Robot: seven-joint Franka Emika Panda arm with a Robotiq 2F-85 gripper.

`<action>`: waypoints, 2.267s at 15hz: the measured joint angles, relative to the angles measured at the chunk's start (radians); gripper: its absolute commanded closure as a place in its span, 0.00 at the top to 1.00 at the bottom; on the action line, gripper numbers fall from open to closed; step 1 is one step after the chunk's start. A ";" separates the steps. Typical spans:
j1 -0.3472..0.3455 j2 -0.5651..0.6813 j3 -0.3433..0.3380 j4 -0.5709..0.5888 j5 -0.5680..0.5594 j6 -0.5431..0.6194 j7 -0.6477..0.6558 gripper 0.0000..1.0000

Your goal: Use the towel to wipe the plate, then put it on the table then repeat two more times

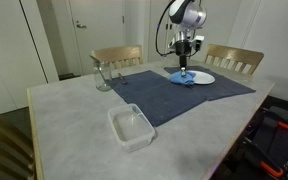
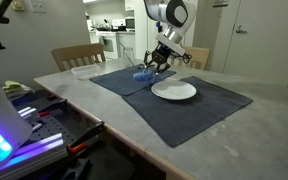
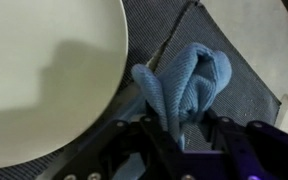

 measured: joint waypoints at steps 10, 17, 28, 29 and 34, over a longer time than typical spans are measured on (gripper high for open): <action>0.006 -0.132 -0.031 -0.008 0.000 -0.042 0.071 1.00; 0.018 -0.142 -0.051 -0.015 -0.007 -0.091 0.085 1.00; 0.025 -0.153 -0.058 -0.063 -0.006 0.009 0.029 1.00; 0.025 -0.156 -0.062 -0.070 -0.006 0.010 0.034 1.00; 0.023 -0.211 -0.096 -0.122 -0.009 -0.038 0.045 1.00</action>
